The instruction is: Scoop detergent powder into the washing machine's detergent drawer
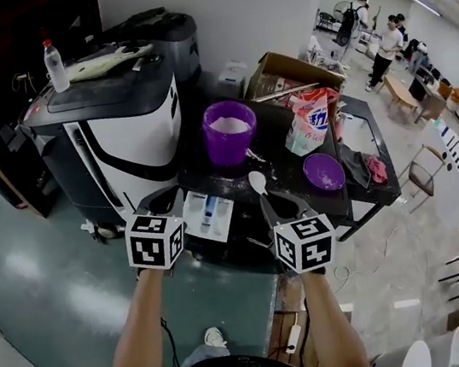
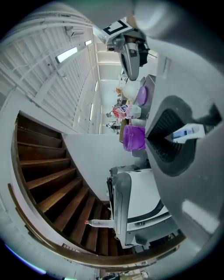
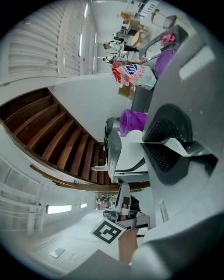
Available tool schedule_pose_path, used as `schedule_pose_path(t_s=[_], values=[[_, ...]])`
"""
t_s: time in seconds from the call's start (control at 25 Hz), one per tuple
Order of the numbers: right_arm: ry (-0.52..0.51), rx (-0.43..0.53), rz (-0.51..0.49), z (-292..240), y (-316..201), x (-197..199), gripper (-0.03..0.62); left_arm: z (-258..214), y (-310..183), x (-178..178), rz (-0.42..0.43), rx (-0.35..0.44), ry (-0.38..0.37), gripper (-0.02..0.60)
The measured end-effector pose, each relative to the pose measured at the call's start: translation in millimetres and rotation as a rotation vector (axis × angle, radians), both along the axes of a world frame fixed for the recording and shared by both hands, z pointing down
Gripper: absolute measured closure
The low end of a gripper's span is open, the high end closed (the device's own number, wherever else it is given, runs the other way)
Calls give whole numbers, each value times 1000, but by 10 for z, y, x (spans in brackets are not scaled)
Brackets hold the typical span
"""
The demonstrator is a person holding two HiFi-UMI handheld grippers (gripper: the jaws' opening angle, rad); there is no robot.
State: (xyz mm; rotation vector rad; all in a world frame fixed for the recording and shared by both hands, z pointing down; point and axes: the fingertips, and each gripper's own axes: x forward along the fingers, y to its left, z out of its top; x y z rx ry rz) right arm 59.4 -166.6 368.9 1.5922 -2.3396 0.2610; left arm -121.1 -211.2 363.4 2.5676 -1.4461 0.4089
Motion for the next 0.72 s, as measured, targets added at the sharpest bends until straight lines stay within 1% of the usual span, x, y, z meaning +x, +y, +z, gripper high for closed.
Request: schedule_pose_path(t_s=[0.4, 0.72], values=[[8, -7, 20, 20, -383, -176, 557, 67, -418, -164, 31, -10, 10, 581], [71, 23, -5, -198, -674, -188, 557, 27, -613, -112, 64, 8, 16, 581]])
